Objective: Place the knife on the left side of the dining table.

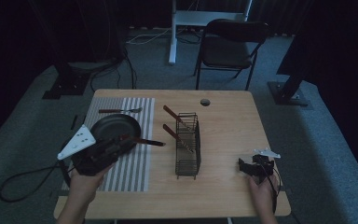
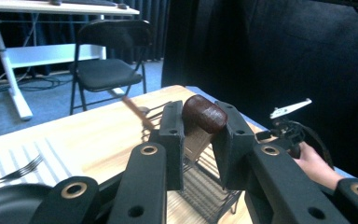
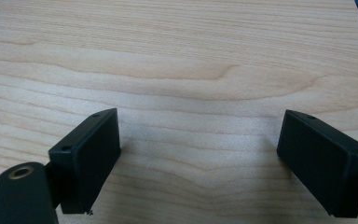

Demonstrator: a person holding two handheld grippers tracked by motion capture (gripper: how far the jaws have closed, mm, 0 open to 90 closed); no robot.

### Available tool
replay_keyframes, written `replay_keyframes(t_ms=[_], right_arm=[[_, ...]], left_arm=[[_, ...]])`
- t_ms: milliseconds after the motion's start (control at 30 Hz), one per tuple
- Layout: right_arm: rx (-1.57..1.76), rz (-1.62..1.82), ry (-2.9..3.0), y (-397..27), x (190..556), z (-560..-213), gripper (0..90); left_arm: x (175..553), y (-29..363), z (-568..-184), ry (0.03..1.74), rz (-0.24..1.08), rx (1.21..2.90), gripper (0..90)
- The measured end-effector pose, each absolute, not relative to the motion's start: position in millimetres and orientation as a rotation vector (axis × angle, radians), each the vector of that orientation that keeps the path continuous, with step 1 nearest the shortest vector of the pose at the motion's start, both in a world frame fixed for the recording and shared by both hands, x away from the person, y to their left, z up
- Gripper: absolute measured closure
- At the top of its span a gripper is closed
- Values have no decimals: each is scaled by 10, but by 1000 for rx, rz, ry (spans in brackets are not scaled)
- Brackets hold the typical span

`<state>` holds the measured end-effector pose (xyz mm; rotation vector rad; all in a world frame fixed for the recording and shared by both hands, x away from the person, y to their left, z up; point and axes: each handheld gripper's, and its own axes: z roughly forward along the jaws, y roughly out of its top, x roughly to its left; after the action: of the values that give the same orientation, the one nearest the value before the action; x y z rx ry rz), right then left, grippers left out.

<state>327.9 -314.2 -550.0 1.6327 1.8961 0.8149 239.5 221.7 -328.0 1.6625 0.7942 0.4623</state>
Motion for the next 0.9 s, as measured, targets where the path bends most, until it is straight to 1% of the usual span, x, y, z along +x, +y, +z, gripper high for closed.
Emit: replay_keyframes(t_ms=[167, 700, 900], right_arm=[[1633, 815, 1896, -3142, 3279, -5500, 123], [1635, 816, 1895, -3140, 3279, -5499, 123], [1635, 816, 1895, -3140, 3279, -5499, 123]], left_arm=[[2407, 2334, -3329, 820, 458, 1660, 757], [2455, 2780, -3924, 894, 436, 1749, 757], [2466, 2879, -4157, 948, 396, 1765, 757]])
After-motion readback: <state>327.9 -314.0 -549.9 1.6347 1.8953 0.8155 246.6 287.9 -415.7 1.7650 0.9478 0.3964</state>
